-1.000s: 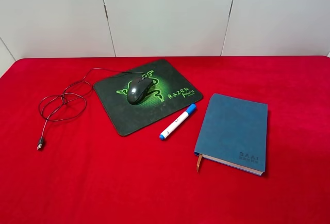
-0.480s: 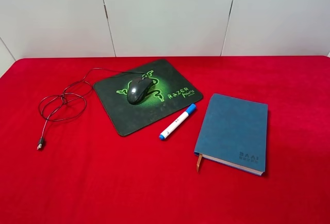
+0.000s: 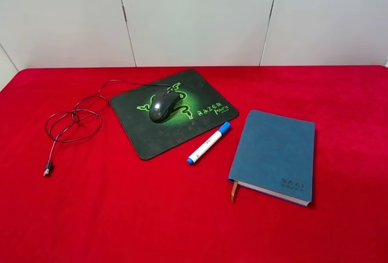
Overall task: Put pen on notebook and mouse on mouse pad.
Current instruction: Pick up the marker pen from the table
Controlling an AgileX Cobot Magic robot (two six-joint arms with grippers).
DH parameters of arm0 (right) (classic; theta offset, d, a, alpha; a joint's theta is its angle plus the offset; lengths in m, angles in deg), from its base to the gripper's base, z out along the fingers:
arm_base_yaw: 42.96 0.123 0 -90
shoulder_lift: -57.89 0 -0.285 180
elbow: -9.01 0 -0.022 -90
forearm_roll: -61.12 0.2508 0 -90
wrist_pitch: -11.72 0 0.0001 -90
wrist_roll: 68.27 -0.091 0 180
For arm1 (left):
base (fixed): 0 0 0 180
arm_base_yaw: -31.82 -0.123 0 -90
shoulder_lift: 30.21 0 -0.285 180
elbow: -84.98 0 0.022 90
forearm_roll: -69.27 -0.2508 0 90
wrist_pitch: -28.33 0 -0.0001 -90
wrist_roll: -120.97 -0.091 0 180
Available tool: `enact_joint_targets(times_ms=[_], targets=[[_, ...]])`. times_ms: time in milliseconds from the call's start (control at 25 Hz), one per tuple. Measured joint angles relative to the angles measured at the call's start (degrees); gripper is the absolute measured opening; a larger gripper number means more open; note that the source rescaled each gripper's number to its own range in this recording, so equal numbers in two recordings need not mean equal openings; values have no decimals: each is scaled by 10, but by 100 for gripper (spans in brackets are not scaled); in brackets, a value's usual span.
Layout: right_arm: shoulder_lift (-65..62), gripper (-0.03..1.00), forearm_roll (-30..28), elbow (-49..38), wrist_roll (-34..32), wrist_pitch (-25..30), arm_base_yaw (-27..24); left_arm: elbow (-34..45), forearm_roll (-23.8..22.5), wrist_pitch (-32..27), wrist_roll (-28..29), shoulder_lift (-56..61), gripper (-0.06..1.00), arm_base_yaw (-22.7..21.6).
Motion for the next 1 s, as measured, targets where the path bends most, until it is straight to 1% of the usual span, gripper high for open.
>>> enact_joint_targets(times_ms=[160, 360, 520, 640, 760, 1000], targets=[[8, 100, 4, 2, 0, 2, 0, 0, 0, 0, 0, 0, 100, 0], [96, 100, 22, 47, 3, 2, 0, 0, -1, 0, 0, 0, 100, 0], [191, 100, 46, 83, 56, 1, 0, 0, -1, 0, 0, 0, 100, 0], [242, 100, 70, 104, 77, -6, 27, 0, -1, 0, 0, 0, 100, 0], [286, 100, 74, 119, 80, -8, 55, 0, -1, 0, 0, 0, 100, 0], [385, 100, 83, 154, 75, 5, 60, 0, -1, 0, 0, 0, 100, 0]])
